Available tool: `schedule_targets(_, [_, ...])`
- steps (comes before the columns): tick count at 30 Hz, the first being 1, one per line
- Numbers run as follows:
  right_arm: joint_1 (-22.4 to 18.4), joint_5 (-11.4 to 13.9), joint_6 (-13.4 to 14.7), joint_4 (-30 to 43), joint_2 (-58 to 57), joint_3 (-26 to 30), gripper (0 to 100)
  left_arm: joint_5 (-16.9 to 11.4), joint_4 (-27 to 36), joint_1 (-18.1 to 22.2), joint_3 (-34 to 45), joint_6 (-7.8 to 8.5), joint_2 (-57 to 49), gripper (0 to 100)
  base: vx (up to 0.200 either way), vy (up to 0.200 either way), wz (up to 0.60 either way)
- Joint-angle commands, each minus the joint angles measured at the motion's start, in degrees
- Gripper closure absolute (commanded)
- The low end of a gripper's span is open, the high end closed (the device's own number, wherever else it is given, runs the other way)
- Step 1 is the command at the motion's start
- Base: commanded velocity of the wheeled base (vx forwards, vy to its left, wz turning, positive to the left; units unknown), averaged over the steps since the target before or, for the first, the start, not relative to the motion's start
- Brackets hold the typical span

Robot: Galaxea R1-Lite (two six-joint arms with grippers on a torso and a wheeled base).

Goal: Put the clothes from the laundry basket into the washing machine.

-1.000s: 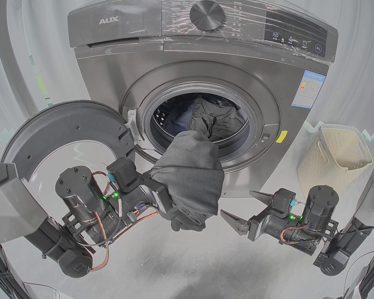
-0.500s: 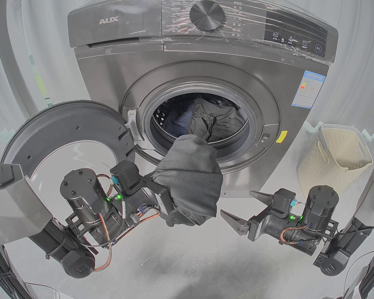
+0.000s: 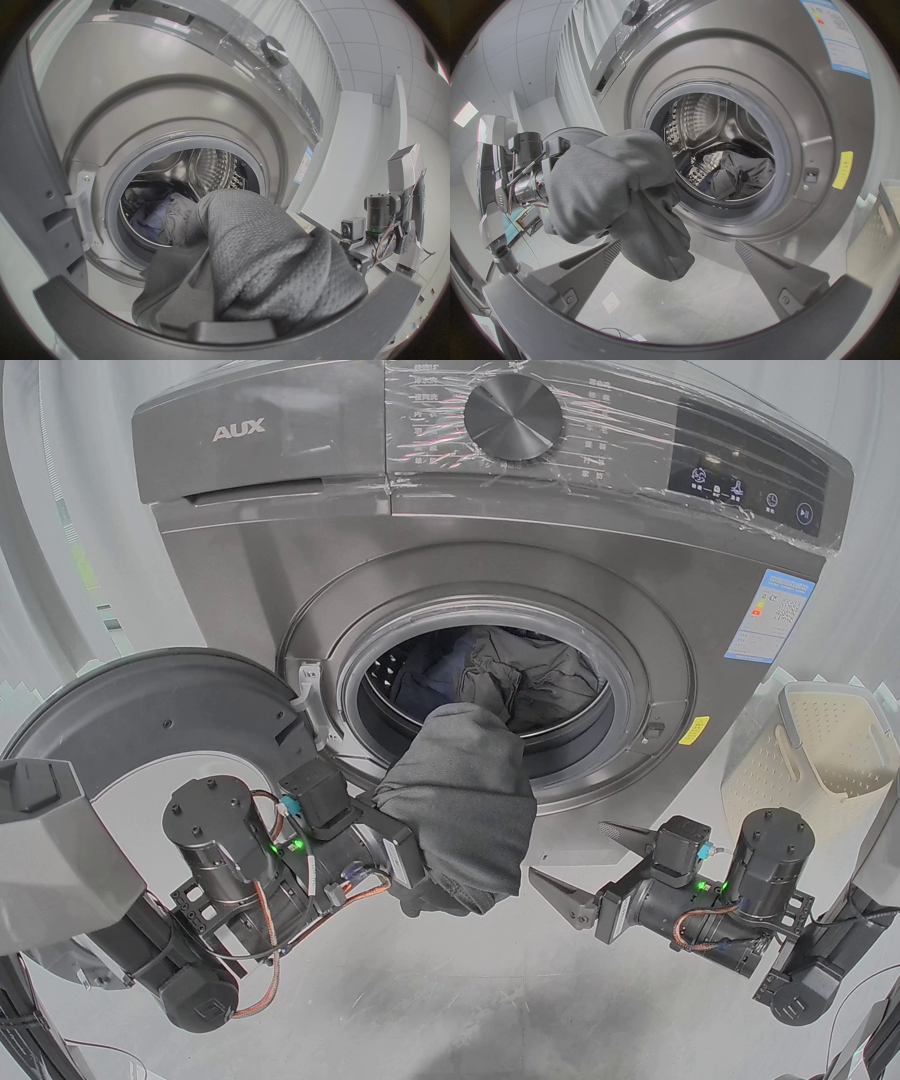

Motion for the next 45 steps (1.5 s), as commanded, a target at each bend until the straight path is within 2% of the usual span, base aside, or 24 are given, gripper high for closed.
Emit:
schedule_targets(1, [-0.2, 0.1, -0.1, 0.1, 0.2, 0.1, 0, 0.0, -0.1, -0.1, -0.1, 0.03, 0.7, 100, 0.200, 0.000, 0.00])
schedule_targets(7, [0.0, 0.1, -0.1, 0.1, 0.1, 2.3, 0, 0.0, -0.1, -0.2, 0.0, 0.03, 1.0, 100, 0.033, 0.000, 0.00])
schedule_targets(21, [0.3, 0.1, -0.2, 0.3, -0.1, 2.4, 0, 0.0, -0.1, -0.1, 0.1, 0.03, 2.2, 100, 0.000, 0.000, 0.00])
schedule_targets(26, [0.7, 0.1, -0.2, 0.4, 0.0, 2.6, 0, 0.1, -0.1, -0.3, -0.9, 0.99, 3.6, 100, 0.000, 0.000, 0.00])
schedule_targets(29, [0.9, 0.1, -0.6, 0.2, -0.3, 5.1, 0, 0.6, 0.1, -1.0, -4.1, 1.87, 7.6, 100, 0.000, 0.000, 0.00])
schedule_targets(32, [0.9, 0.6, -2.1, 0.1, -1.8, 8.5, 0, 2.0, 0.1, -1.1, -9.8, 2.75, 11.8, 100, 0.000, 0.000, 0.00])
schedule_targets(36, [0.9, 2.4, -2.5, 0.2, -2.8, 10.8, 0, 1.4, 0.1, -1.6, -15.1, 1.96, 15.9, 100, 0.000, 0.000, 0.00])
schedule_targets(39, [0.9, 2.4, -2.5, 0.4, -3.5, 11.7, 0, 1.2, 0.1, -1.6, -17.7, 1.87, 17.7, 100, 0.000, 0.000, 0.00])
schedule_targets(45, [0.9, 3.1, -2.4, 0.5, -3.4, 12.5, 0, 2.2, 0.6, -2.1, -28.9, 1.87, 24.5, 100, 0.000, 0.000, 0.00])
